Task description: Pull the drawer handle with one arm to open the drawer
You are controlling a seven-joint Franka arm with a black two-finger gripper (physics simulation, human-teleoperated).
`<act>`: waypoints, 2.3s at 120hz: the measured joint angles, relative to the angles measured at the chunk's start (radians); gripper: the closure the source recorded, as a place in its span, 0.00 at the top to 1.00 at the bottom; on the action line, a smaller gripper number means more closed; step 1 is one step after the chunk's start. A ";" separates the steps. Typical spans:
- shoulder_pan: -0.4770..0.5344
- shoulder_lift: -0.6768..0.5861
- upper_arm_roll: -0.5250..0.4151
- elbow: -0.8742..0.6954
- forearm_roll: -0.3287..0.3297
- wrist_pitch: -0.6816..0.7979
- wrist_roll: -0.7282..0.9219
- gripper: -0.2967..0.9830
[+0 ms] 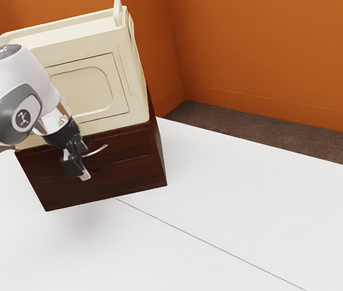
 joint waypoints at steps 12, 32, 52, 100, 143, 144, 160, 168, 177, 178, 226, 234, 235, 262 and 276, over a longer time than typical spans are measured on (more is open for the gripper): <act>-0.001 -0.015 0.001 -0.016 -0.008 0.004 -0.004 0.66; 0.003 -0.016 0.002 -0.021 -0.013 0.007 -0.011 0.63; 0.001 -0.018 0.002 -0.026 -0.016 0.006 -0.020 0.57; -0.002 -0.038 0.002 -0.056 -0.051 0.003 -0.053 0.51; -0.014 -0.081 0.001 -0.104 -0.037 0.003 -0.045 0.51; -0.014 -0.082 0.000 -0.105 -0.038 0.003 -0.045 0.51; -0.013 -0.101 -0.007 -0.125 -0.039 0.005 -0.042 0.52; -0.014 -0.109 -0.008 -0.134 -0.040 0.007 -0.041 0.52; -0.016 -0.121 -0.009 -0.147 -0.044 0.008 -0.040 0.52; -0.017 -0.122 -0.009 -0.148 -0.044 0.008 -0.039 0.52; -0.021 -0.185 -0.034 -0.217 -0.054 0.019 -0.040 0.52; -0.023 -0.198 -0.037 -0.229 -0.054 0.022 -0.041 0.52; -0.023 -0.200 -0.037 -0.231 -0.053 0.023 -0.041 0.52; -0.023 -0.236 -0.048 -0.260 -0.051 0.030 -0.049 0.51; -0.022 -0.245 -0.052 -0.269 -0.053 0.034 -0.054 0.51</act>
